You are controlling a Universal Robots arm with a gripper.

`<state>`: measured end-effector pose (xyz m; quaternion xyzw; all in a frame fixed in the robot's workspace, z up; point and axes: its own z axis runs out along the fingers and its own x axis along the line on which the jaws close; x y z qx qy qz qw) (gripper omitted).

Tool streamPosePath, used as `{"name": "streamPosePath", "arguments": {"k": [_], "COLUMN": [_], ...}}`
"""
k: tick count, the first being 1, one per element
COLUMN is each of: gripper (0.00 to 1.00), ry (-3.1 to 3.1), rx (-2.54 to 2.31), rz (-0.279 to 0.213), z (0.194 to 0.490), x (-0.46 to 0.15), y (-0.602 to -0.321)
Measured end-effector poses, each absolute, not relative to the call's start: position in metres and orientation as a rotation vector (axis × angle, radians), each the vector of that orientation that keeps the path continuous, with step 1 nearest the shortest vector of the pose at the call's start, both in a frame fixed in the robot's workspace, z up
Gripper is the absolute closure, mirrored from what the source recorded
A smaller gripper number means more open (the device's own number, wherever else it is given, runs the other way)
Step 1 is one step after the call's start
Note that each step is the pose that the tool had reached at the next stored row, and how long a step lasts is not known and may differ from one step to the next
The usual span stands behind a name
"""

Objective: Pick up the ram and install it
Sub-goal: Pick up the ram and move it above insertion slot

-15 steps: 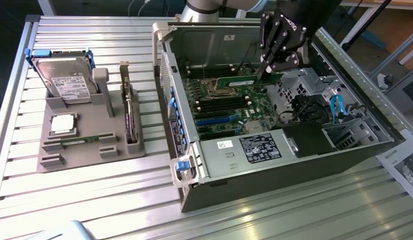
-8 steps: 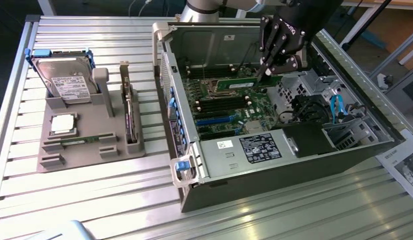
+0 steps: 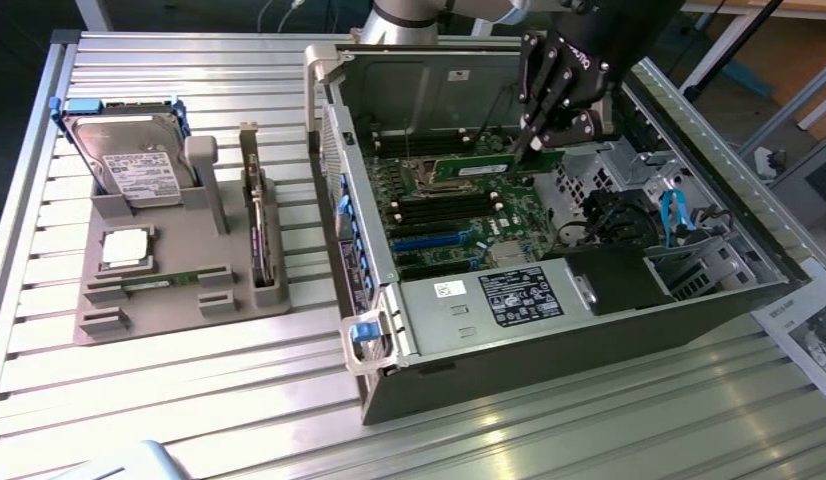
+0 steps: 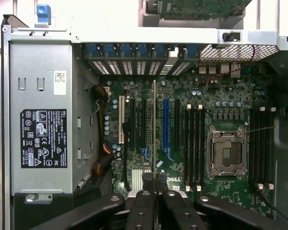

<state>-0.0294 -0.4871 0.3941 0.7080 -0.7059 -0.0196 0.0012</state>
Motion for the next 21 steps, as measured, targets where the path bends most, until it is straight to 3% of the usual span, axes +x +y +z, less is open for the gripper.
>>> {"name": "streamPosePath", "arguments": {"k": [21], "gripper": [0.88], "ry": [-2.217], "rx": [2.222], "rz": [-0.062], "z": [0.392], "x": [-0.029], "y": [-0.457]}}
